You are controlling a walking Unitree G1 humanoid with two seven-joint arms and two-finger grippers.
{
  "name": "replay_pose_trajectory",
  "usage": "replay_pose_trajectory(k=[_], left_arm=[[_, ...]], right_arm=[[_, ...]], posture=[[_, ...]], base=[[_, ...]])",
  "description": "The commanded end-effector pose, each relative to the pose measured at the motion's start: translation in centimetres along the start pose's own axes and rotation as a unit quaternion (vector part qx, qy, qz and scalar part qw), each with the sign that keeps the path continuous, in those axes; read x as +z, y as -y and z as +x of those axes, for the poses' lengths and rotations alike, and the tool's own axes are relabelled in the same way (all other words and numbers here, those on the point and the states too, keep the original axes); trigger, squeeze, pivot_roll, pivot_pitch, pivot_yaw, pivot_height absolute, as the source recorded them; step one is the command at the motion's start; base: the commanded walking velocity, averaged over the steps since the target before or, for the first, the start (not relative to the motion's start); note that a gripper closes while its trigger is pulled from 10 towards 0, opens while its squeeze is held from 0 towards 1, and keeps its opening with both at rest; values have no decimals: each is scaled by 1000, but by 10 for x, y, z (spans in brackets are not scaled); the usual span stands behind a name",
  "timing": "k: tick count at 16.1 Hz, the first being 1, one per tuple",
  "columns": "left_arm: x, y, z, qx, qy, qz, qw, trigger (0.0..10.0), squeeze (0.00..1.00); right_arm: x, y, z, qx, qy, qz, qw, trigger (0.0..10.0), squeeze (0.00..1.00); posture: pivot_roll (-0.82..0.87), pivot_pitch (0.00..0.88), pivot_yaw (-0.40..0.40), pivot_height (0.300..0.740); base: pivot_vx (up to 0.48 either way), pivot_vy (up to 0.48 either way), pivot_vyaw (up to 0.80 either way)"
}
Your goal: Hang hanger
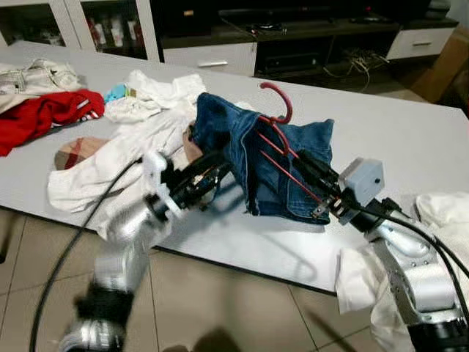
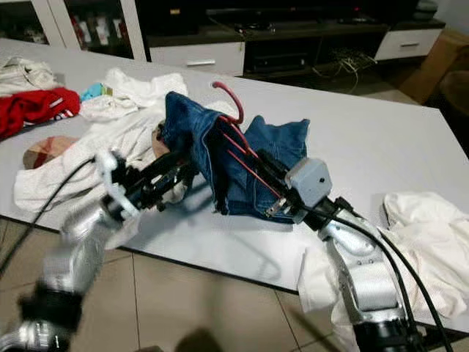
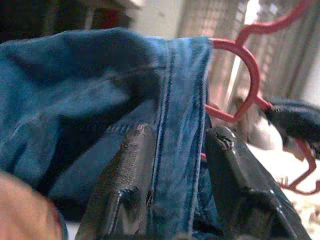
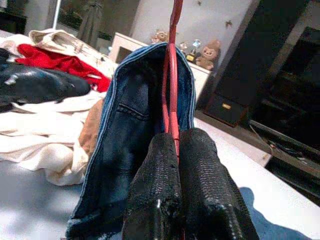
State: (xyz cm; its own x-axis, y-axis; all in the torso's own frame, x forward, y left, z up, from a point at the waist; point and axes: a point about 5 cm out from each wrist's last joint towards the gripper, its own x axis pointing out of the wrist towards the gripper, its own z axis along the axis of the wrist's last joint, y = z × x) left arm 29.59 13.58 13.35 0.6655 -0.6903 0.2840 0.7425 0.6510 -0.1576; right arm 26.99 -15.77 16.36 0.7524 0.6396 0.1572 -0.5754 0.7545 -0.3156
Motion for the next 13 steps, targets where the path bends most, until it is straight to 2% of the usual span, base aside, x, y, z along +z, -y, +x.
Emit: replay_pose_trajectory(k=[1, 4, 8, 13], left_arm=[[-3, 3, -7, 36, 4, -11, 999, 10000, 0], [-8, 9, -13, 52, -6, -12, 999, 10000, 0], [-16, 21, -14, 65, -23, -19, 997, 10000, 0], [-30, 30, -12, 71, -39, -21, 996, 10000, 0]], right_arm=[[-2, 0, -5, -18, -2, -3, 1000, 10000, 0], [-6, -4, -8, -26, -5, -3, 1000, 10000, 0], [-19, -8, -15, -37, -30, -39, 998, 10000, 0], [-25, -17, -7, -48, -25, -37, 998, 10000, 0]], posture=[[-60, 0, -23, 740], [-57, 0, -25, 740], [-64, 0, -22, 740], [-64, 0, -27, 740]], base=[[0, 0, 0], [0, 0, 0], [0, 0, 0], [0, 0, 0]])
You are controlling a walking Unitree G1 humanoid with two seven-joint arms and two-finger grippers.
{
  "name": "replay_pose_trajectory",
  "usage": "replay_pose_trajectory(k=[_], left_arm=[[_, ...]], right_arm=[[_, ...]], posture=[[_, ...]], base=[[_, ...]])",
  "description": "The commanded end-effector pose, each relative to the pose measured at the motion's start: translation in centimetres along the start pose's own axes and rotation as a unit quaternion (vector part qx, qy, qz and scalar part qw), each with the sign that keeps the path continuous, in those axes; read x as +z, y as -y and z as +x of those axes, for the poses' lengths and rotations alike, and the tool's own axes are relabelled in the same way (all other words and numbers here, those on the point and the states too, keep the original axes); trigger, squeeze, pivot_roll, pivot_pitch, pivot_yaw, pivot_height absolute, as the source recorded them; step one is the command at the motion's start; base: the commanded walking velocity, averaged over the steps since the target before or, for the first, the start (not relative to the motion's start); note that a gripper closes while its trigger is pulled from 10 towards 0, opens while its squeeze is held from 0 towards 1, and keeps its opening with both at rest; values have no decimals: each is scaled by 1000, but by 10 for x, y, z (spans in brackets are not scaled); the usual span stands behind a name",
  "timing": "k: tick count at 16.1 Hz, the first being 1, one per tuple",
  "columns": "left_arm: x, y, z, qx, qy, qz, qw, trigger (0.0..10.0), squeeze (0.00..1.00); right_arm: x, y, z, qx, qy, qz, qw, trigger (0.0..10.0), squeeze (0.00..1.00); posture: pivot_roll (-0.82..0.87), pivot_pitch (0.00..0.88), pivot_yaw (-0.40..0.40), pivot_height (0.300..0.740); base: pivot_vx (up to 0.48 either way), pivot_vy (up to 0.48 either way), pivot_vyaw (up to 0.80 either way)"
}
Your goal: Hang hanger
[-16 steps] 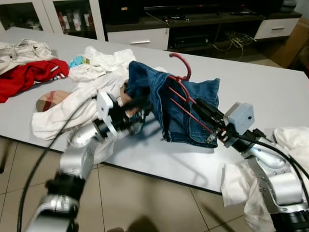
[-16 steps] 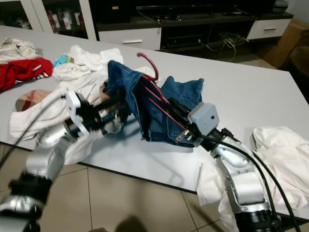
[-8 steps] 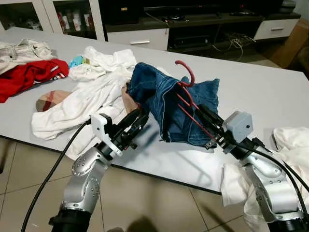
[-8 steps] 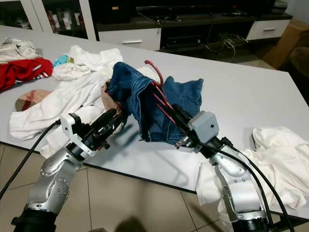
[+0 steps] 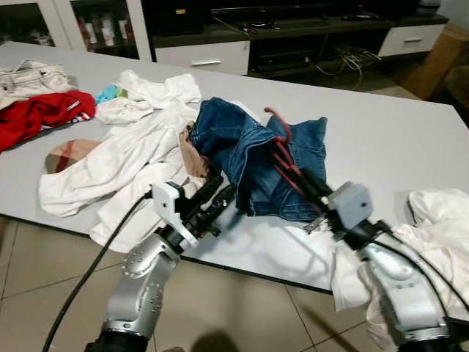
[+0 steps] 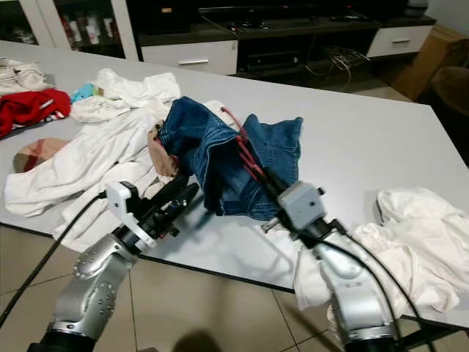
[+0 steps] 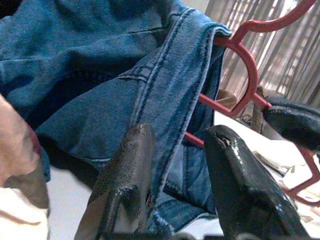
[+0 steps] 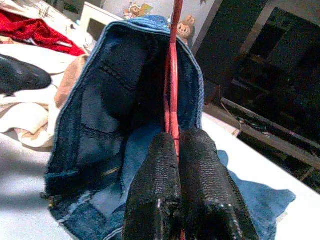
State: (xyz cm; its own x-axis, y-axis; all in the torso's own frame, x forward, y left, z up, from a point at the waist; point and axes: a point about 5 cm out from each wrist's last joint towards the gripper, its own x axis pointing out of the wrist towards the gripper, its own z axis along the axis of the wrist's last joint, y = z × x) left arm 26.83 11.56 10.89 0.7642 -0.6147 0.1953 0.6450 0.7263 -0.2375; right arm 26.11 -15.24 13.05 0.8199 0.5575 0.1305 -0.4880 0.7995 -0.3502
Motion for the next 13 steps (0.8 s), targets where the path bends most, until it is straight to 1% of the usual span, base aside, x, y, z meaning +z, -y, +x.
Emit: replay_pose_trajectory(k=[1, 3, 4, 5, 7, 9, 13], left_arm=[[-4, -2, 0, 22, -9, 9, 1000, 10000, 0], [-4, -12, 0, 77, -4, 21, 997, 10000, 0], [-2, -19, 1, 112, 5, 15, 994, 10000, 0], [1, -23, 1, 135, 15, 8, 991, 10000, 0], [8, -27, 5, 169, 38, -8, 985, 10000, 0], [11, -25, 10, 174, 42, 13, 984, 10000, 0], [11, -25, 18, 193, 30, 12, 981, 10000, 0]], right_arm=[[0, 1, 2, -5, 6, -11, 1000, 10000, 0], [-3, 0, 1, -8, 3, -12, 1000, 10000, 0], [-4, 0, 1, -10, 1, -12, 1000, 10000, 0], [-5, -1, 1, -14, 0, -11, 1000, 10000, 0], [-6, -3, 2, -18, 3, -7, 1000, 10000, 0], [-6, -5, 3, -18, 6, -5, 1000, 10000, 0], [-6, -5, 2, -29, 8, -2, 1000, 10000, 0]], posture=[[-63, 0, -29, 740], [-63, 0, -30, 740], [-63, 0, -30, 740], [-63, 0, -29, 740], [-63, 0, -29, 740], [-64, 0, -25, 740], [-70, 0, -19, 740]], base=[[0, 0, 0], [0, 0, 0], [0, 0, 0], [0, 0, 0], [0, 0, 0], [0, 0, 0], [0, 0, 0]])
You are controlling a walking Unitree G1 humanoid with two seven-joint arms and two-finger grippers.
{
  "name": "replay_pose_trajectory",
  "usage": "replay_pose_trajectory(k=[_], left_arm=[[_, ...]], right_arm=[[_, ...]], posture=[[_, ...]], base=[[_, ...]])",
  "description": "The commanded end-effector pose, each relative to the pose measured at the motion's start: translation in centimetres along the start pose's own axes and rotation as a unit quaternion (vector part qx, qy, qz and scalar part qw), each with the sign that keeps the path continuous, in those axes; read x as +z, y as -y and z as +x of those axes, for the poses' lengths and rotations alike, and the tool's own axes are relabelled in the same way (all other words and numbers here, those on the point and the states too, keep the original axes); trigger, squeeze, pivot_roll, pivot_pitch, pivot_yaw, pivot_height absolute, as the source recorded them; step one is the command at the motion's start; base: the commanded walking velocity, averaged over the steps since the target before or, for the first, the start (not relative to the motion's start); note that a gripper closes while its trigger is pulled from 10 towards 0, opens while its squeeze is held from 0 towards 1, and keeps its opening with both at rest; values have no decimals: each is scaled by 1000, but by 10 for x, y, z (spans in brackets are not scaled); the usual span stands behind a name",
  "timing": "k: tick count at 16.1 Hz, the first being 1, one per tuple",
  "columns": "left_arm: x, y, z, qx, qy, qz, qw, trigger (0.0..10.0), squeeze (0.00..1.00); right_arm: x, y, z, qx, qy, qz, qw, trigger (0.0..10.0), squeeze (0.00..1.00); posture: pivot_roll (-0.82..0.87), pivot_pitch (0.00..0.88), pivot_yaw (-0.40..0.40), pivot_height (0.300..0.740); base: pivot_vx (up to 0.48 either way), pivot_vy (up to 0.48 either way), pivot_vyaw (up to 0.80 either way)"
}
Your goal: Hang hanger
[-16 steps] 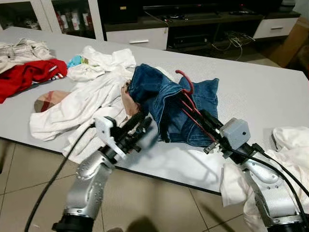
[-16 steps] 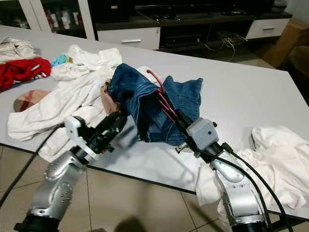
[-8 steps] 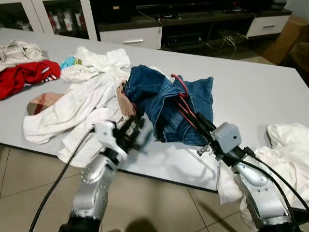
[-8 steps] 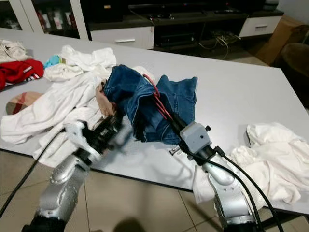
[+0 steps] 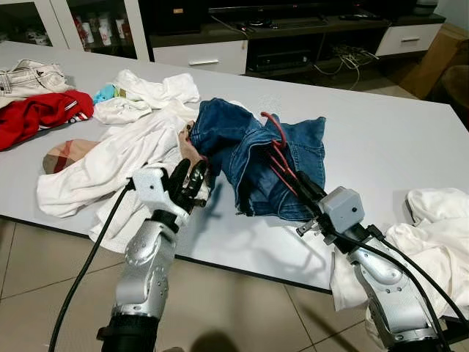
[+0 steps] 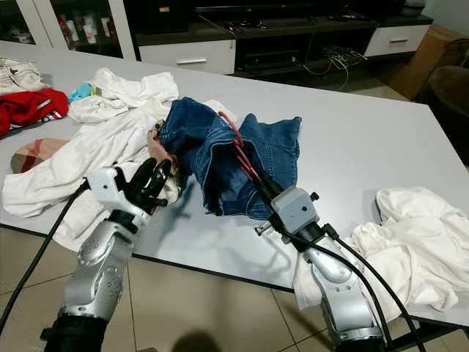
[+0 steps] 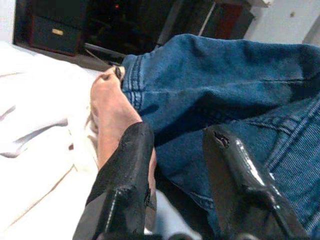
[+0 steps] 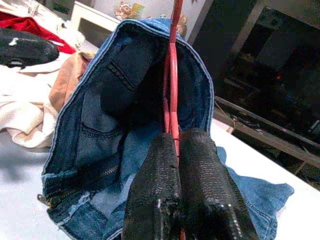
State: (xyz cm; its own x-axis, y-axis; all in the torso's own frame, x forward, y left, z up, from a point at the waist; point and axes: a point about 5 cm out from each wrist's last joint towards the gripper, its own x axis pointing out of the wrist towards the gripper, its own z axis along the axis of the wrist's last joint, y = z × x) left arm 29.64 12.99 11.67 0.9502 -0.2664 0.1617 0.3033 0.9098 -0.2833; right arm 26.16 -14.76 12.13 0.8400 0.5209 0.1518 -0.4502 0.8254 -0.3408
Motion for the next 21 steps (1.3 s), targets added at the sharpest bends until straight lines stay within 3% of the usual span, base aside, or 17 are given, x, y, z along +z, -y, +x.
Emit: replay_pose_trajectory(k=[1, 4, 8, 11, 16, 21], left_arm=[[-3, 3, 3, 0, -17, 14, 1000, 10000, 0], [-2, -1, 1, 19, -38, 81, 996, 10000, 0], [11, -7, -10, 6, -28, 122, 992, 10000, 0], [18, -5, -13, -2, -13, 142, 990, 10000, 0], [9, 15, -20, -91, -12, 186, 978, 10000, 0], [9, 15, -17, -102, -4, 203, 974, 10000, 0]], right_arm=[[1, 2, 0, -8, 5, -3, 1000, 10000, 0], [0, 0, -1, -18, 7, 0, 1000, 10000, 0], [-1, -1, -5, -23, 6, 4, 1000, 10000, 0], [-1, -2, -6, -25, 6, 5, 1000, 10000, 0], [0, 0, -6, -23, 8, 2, 1000, 10000, 0], [1, 4, -8, -22, 8, -4, 1000, 10000, 0]], posture=[[-72, 0, -14, 740], [-71, 0, -8, 740], [-62, 0, -2, 740], [-58, 0, -2, 740], [-63, 0, -8, 740], [-67, 0, -14, 740]], base=[[0, 0, 0], [0, 0, 0], [0, 0, 0], [0, 0, 0], [0, 0, 0], [0, 0, 0]])
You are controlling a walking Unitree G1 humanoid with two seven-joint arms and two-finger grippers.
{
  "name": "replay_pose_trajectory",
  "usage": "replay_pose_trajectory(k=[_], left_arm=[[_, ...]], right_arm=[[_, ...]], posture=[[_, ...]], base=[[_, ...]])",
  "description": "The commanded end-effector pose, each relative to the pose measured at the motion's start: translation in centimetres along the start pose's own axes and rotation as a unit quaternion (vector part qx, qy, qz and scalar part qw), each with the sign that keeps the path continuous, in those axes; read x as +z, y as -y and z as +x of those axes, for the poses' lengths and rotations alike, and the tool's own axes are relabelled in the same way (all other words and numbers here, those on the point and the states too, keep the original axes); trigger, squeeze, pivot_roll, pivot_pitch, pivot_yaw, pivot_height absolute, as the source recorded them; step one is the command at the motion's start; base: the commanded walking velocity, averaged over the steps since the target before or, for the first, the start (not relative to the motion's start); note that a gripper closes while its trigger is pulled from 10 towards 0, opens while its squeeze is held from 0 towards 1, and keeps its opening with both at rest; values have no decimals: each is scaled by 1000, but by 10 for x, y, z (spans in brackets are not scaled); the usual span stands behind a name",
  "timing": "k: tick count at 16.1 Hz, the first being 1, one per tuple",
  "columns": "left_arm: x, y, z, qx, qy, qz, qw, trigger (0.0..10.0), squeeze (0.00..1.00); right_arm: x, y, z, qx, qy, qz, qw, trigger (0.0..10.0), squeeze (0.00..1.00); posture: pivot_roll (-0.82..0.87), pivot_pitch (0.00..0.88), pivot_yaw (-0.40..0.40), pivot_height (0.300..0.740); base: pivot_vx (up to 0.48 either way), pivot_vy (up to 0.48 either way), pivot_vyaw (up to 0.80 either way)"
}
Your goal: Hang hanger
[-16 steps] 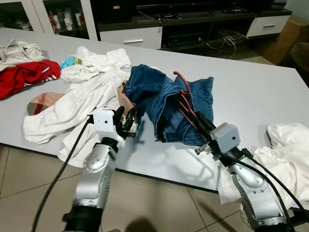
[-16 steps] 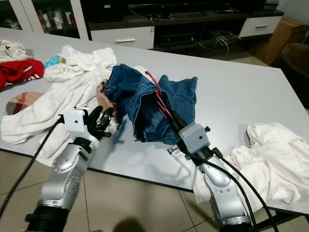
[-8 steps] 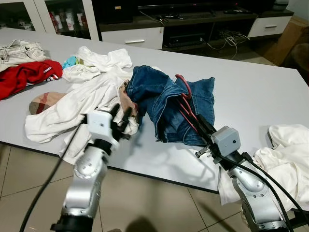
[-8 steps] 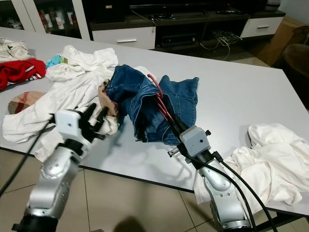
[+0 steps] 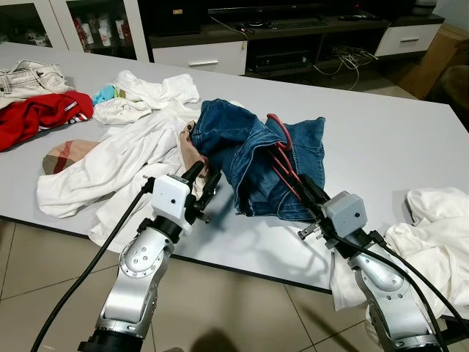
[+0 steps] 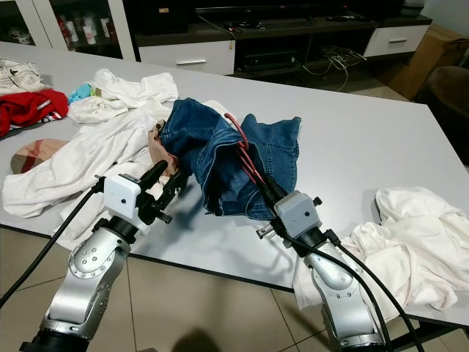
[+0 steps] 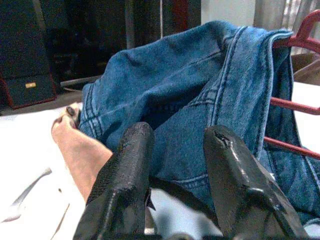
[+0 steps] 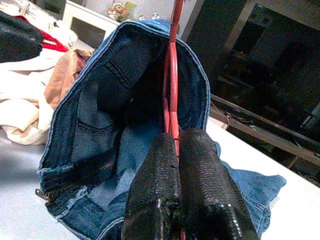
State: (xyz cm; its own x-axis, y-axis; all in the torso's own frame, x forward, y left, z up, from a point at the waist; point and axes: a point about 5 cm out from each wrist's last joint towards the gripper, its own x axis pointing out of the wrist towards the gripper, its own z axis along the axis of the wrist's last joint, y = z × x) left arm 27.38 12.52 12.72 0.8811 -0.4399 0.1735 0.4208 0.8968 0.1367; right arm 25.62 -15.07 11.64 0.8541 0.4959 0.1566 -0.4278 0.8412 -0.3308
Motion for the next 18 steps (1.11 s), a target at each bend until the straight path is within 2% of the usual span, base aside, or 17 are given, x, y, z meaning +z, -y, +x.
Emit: replay_pose_trajectory(k=[1, 3, 4, 5, 9, 11, 14, 15, 17, 18], left_arm=[[-1, 1, 2, -9, 0, 7, 1000, 10000, 0], [0, 0, 3, -11, 4, 7, 1000, 10000, 0], [2, -2, 4, -20, 14, 1, 1000, 10000, 725], [5, -2, 4, -42, 27, -6, 999, 10000, 1000], [7, 3, 4, -91, 36, 12, 995, 10000, 1000], [8, 4, 3, -156, 43, 62, 985, 10000, 1000], [9, -6, 5, -183, 40, 98, 978, 10000, 1000], [10, -13, 8, -186, 38, 113, 975, 10000, 0], [12, -15, 10, -192, 40, 123, 973, 10000, 0], [14, -16, 12, -207, 44, 138, 968, 10000, 0]], right_arm=[[5, 7, 0, -7, 12, -8, 1000, 10000, 0], [7, 8, 0, -7, 14, -9, 1000, 10000, 0], [7, 9, 1, -6, 16, -11, 1000, 10000, 0], [7, 9, 1, -4, 17, -12, 1000, 10000, 0], [8, 8, 2, -1, 18, -13, 1000, 10000, 0], [8, 7, 2, 4, 19, -15, 1000, 10000, 0], [9, 8, 2, 6, 19, -15, 1000, 10000, 0], [9, 6, 2, 10, 18, -16, 1000, 10000, 0], [9, 4, 1, 17, 18, -16, 1000, 10000, 0], [9, 2, 0, 29, 17, -19, 999, 10000, 0]], posture=[[-67, 0, -14, 740], [-66, 0, -14, 740], [-66, 0, -14, 740], [-65, 0, -14, 740], [-66, 0, -16, 740], [-62, 0, -23, 740], [-61, 0, -24, 740], [-62, 0, -23, 740], [-62, 0, -23, 740], [-55, 0, -29, 740]], base=[[0, 0, 0], [0, 0, 0], [0, 0, 0], [0, 0, 0], [0, 0, 0], [0, 0, 0], [0, 0, 0], [0, 0, 0], [0, 0, 0], [0, 0, 0]])
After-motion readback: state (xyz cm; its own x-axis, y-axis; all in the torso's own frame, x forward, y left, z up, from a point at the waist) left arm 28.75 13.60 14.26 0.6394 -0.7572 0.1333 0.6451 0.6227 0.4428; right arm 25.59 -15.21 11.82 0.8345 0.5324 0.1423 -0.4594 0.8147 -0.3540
